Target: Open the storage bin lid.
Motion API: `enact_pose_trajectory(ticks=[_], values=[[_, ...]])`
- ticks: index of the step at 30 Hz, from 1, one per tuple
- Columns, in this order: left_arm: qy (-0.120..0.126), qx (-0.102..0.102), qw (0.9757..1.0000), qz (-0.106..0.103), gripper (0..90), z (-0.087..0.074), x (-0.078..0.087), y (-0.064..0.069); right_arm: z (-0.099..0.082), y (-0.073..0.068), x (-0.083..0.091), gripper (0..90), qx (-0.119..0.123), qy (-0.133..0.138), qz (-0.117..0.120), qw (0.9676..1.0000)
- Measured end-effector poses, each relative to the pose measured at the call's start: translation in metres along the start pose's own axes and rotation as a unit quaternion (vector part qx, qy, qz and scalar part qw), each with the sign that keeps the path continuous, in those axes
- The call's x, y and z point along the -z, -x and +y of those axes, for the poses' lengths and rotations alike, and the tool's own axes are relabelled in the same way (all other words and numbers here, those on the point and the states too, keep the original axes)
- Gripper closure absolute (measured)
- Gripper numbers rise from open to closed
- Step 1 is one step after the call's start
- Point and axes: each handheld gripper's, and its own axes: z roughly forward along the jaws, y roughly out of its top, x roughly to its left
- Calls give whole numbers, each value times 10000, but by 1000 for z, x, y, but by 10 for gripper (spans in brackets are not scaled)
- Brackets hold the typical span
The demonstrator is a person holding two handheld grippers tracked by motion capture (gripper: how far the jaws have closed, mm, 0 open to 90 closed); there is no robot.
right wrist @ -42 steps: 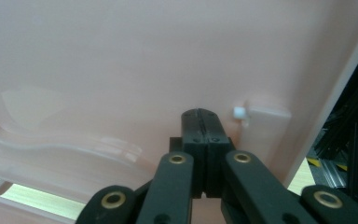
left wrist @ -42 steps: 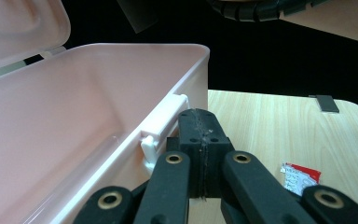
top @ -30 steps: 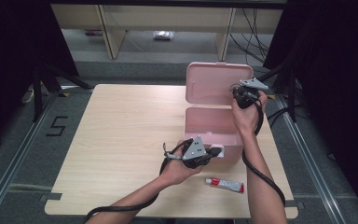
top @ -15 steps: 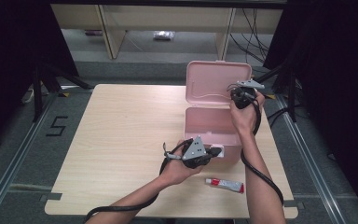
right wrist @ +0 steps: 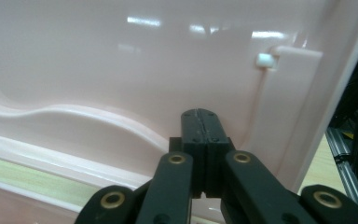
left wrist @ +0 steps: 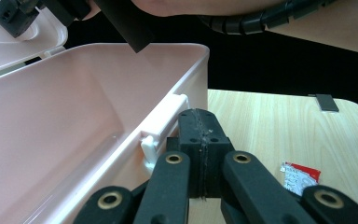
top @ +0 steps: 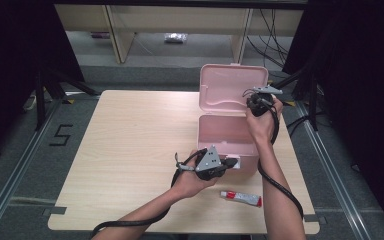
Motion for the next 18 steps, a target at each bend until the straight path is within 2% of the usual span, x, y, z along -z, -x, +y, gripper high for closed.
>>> enact_pose_trajectory(ticks=[6,9,11,13,14,18], values=[[-15,-4,10000,-7,894,0,0,0,2,1,6,900,22,41,43,10000],[52,-89,9999,-68,894,1,-1,-1,3,-1,11,900,-72,19,46,10000],[-15,-97,9999,-57,894,2,0,-1,4,2,14,900,93,77,73,9999],[24,-77,9999,-63,894,1,-1,-1,4,0,18,900,-41,56,105,9999],[21,-81,9999,-63,894,1,-1,-1,4,2,21,900,55,54,117,9999],[-42,-66,10000,-40,894,2,0,-1,3,1,30,900,-15,7,148,9999]])
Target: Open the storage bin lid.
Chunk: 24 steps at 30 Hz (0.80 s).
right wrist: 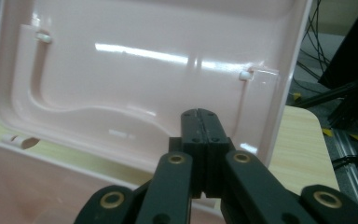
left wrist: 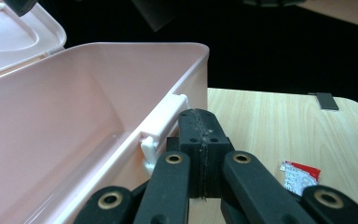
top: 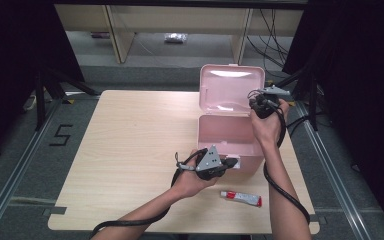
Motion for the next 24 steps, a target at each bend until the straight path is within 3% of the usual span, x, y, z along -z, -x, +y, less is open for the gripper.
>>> enact_pose_trajectory(ticks=[1,3,4,5,6,7,8,9,15,18,21,22,24], values=[[-3,11,10000,7,894,0,0,0,0,2,3,900,110,-1,51,9999],[-10,0,10000,0,895,0,0,0,0,1,9,900,-13,-85,52,9999],[-8,12,10000,-3,894,0,0,0,0,3,12,900,116,-56,29,9999],[-13,6,10000,-6,895,0,0,0,-1,2,15,900,71,-105,28,9999],[19,10,10000,-16,895,0,-1,0,-1,5,16,900,264,-82,-13,9996],[-12,6,10000,5,895,0,0,0,-2,4,19,900,108,-126,56,9998],[-22,-33,10000,-19,895,1,0,0,-4,6,21,900,197,-101,122,9997],[-4,-13,10000,-24,895,1,-1,0,-5,4,24,900,72,-147,89,9998],[-21,-28,10000,-28,895,1,-1,0,-16,6,37,900,301,-418,127,9986],[-42,-25,10000,-54,896,1,-1,-1,-21,8,42,900,405,-397,209,9982],[-62,-22,10000,-39,896,2,-1,-1,-26,7,49,898,287,-429,291,9982],[-49,-25,10000,-13,895,2,-1,0,-26,9,51,896,437,-434,336,9975],[-38,9,10000,2,895,2,-1,0,-29,9,56,887,483,-446,341,9973]])
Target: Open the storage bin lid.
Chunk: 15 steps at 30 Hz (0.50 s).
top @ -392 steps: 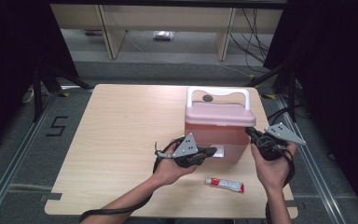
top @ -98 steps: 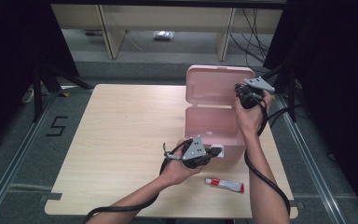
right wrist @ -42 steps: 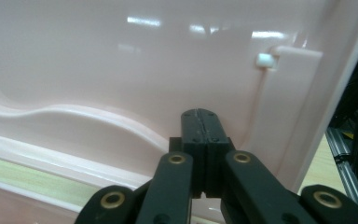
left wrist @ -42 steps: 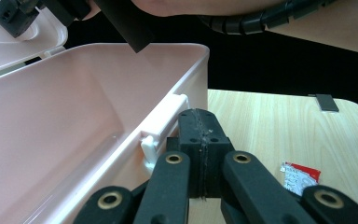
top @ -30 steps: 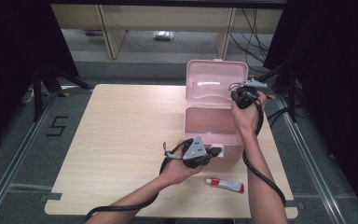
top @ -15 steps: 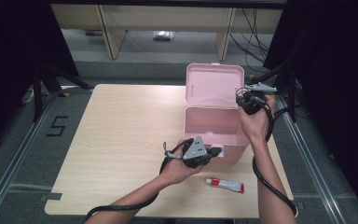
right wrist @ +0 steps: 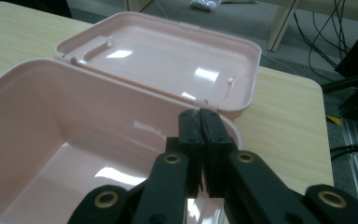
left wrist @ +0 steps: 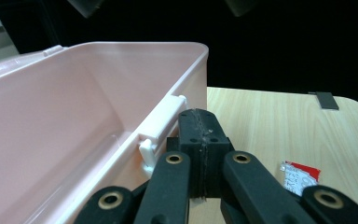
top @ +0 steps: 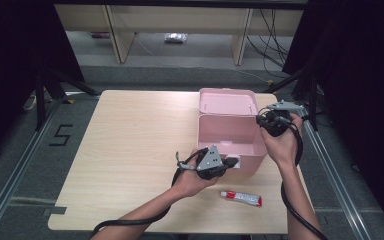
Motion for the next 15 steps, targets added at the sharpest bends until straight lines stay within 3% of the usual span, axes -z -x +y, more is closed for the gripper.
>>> enact_pose_trajectory(ticks=[2,10,11,12,15], values=[[12,14,10000,15,895,0,0,0,-4,-3,4,882,-177,-65,79,9998],[-2,57,10000,8,888,2,2,-3,-14,-4,11,857,75,-31,248,9997],[41,98,9999,5,889,2,2,-3,-15,-6,12,855,-67,-164,302,9994],[46,101,9999,1,887,2,2,-3,-17,-5,11,853,69,-117,295,9995],[38,114,9999,-16,879,5,4,-2,-19,-6,12,848,71,-153,378,9991]])
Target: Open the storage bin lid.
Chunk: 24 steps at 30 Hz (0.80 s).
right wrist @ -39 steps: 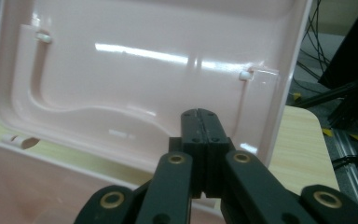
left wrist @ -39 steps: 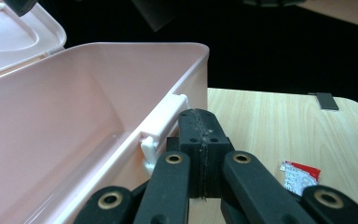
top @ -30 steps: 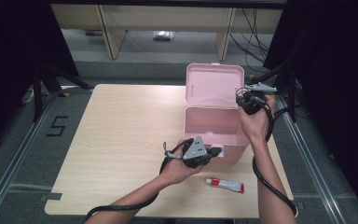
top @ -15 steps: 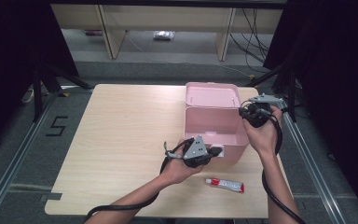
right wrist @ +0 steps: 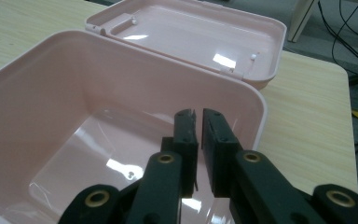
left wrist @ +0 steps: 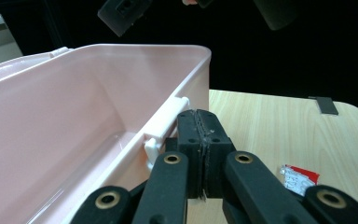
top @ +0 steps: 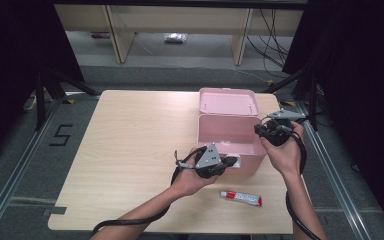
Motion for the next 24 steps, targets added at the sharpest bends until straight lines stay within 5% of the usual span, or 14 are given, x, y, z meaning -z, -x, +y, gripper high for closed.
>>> enact_pose_trajectory(ticks=[5,12,13,15,16,17,18,19,23,24], values=[[133,22,9999,-32,862,8,4,4,0,-1,1,835,106,-13,39,9999],[148,25,9998,-93,809,16,21,6,-7,-5,4,806,-79,-90,250,9996],[125,41,9999,-102,798,17,25,5,-9,-3,3,800,120,-23,228,9997],[125,54,9999,-88,769,17,34,2,-11,-7,6,783,5,-116,296,9995],[106,65,9999,-78,757,16,39,1,-12,-4,6,778,284,-72,300,9991],[98,80,9999,-59,739,16,43,-1,-14,-9,8,773,-42,-109,305,9995],[84,86,9999,-21,726,16,51,-4,-14,-6,8,769,206,-96,306,9993],[66,76,9999,19,709,15,57,-6,-15,-8,11,763,98,-172,378,9991],[92,104,9996,248,627,14,76,-16,-18,-5,15,739,360,-48,364,9987],[114,125,9993,343,611,13,82,-20,-18,-9,17,736,48,-121,444,9989]])
